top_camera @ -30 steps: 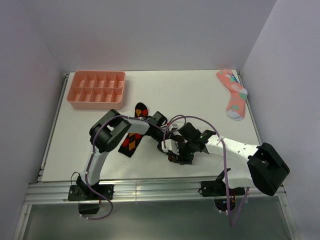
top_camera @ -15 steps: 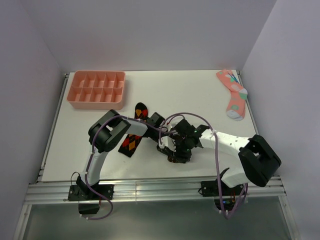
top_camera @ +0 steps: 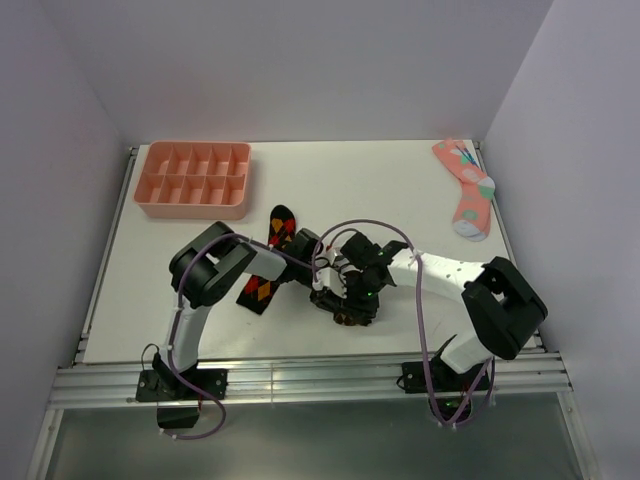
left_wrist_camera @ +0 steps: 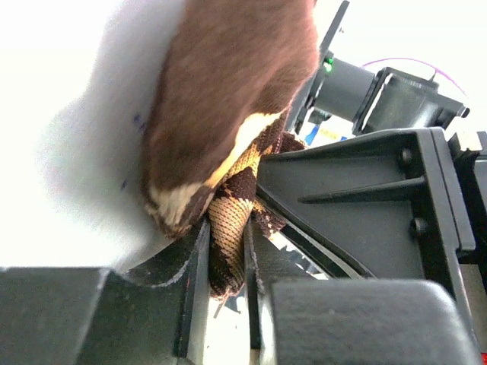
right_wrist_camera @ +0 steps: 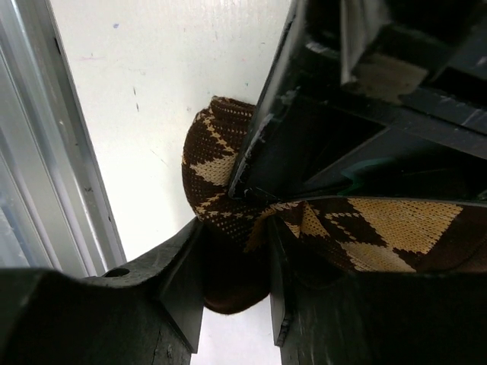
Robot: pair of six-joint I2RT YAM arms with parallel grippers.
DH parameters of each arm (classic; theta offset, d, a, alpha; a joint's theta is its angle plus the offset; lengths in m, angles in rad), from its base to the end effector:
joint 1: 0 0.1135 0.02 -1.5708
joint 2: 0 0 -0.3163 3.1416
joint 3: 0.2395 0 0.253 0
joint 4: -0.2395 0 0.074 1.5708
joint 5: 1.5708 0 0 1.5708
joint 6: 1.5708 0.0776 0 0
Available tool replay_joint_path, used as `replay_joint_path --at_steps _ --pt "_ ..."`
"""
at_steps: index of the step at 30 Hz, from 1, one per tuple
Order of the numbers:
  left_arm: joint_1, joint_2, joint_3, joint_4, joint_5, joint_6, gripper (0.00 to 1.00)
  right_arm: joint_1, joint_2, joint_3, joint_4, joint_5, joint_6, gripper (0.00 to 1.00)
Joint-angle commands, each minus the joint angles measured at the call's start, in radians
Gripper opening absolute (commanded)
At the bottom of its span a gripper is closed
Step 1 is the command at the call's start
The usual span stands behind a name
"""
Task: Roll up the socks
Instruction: Roll the sock at the center of the board.
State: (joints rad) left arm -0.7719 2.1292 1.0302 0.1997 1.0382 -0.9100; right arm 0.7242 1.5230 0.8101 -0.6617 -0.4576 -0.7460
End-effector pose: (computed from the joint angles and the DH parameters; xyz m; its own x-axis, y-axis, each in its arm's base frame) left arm 0.2567 -0.3432 0.1013 -0.9272 0.3430 0.1506 0.0102 0.4250 -0.9051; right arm 0.1706 0.1967 0.1732 -0.0924 -0.8946 -0.4373 -0.9825 0.0106 0.1859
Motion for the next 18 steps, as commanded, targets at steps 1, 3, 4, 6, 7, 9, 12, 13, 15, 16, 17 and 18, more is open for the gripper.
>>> replay_joint_path --at_steps 1,3,4,6,7,9,12,13,15,16,17,18 --pt "0.005 -0.001 -0.074 0.019 -0.194 -0.131 0.22 0.020 0.101 -0.048 0.051 -0.009 0.025 0.03" --pt "0.006 -0.029 -0.094 0.075 -0.222 -0.165 0.24 0.020 0.109 -0.039 0.037 -0.006 0.030 0.01" --pt "0.006 -0.035 -0.101 0.099 -0.234 -0.180 0.24 0.018 0.111 -0.037 0.037 -0.004 0.031 0.01" --pt "0.008 -0.057 -0.124 0.156 -0.273 -0.213 0.24 0.015 0.120 -0.029 0.028 -0.004 0.027 0.00" --pt "0.008 -0.064 -0.130 0.179 -0.285 -0.227 0.24 0.006 0.124 -0.025 0.022 -0.006 0.027 0.00" --pt "0.008 -0.081 -0.162 0.262 -0.314 -0.271 0.24 -0.002 0.124 -0.011 0.008 -0.013 0.019 0.00" --pt "0.010 -0.094 -0.196 0.367 -0.345 -0.311 0.25 -0.025 0.132 0.014 -0.019 -0.027 0.008 0.00" --pt "0.010 -0.097 -0.203 0.380 -0.355 -0.311 0.25 -0.029 0.140 0.020 -0.027 -0.039 0.005 0.00" --pt "0.010 -0.106 -0.211 0.414 -0.371 -0.310 0.27 -0.049 0.149 0.037 -0.050 -0.052 -0.007 0.00" --pt "0.010 -0.107 -0.216 0.459 -0.371 -0.310 0.27 -0.054 0.157 0.040 -0.055 -0.053 -0.009 0.00" --pt "0.010 -0.118 -0.219 0.477 -0.377 -0.306 0.29 -0.063 0.158 0.041 -0.058 -0.055 -0.013 0.00" --pt "0.010 -0.124 -0.220 0.492 -0.382 -0.288 0.30 -0.069 0.161 0.043 -0.058 -0.056 -0.016 0.00"
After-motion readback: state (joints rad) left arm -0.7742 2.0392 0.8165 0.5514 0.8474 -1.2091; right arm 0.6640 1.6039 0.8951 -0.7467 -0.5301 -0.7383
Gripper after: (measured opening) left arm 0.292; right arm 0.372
